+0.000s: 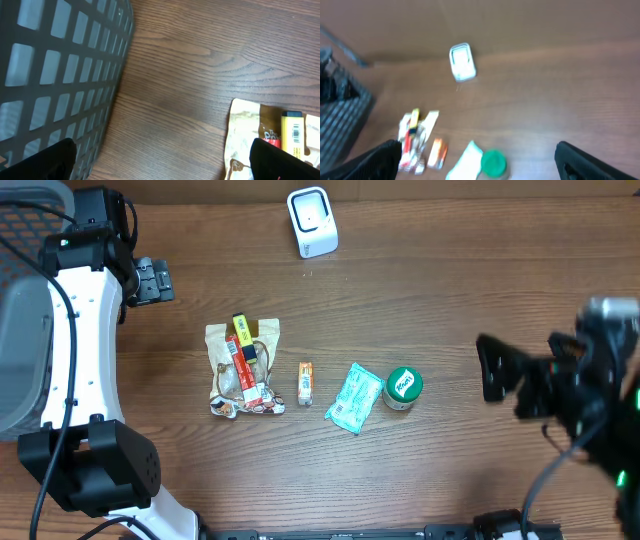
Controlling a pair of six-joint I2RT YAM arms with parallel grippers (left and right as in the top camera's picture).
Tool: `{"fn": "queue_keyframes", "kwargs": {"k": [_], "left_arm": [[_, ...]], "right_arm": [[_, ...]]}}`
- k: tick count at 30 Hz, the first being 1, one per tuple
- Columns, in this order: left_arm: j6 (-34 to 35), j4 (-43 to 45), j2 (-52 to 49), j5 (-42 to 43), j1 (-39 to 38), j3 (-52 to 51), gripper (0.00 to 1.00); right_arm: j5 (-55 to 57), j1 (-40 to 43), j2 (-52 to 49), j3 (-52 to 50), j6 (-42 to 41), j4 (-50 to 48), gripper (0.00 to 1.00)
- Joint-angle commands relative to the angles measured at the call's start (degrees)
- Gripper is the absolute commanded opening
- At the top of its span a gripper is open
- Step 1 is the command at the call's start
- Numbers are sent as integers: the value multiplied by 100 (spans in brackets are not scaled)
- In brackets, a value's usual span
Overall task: Scan the item barcode
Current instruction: 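Raise the right gripper and move it left over the green jar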
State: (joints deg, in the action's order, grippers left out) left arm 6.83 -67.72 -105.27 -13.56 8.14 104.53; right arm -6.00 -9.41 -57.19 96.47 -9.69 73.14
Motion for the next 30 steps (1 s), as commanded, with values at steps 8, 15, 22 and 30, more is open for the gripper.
{"fn": "queue_keyframes", "kwargs": {"k": [8, 15, 22, 30], "left_arm": [[-107, 26, 15, -33, 9, 94, 100], [-107, 26, 15, -33, 9, 94, 100], [-107, 26, 15, -33, 9, 94, 99], [-107, 26, 15, -33, 9, 94, 100]], "right_arm": [[-1624, 15, -1943, 1412, -297, 426, 86], [-2997, 15, -3220, 1412, -879, 520, 91], [-3106, 15, -4406, 1399, -874, 656, 90], [-1268, -2, -4795, 1298, -1108, 1567, 79]]}}
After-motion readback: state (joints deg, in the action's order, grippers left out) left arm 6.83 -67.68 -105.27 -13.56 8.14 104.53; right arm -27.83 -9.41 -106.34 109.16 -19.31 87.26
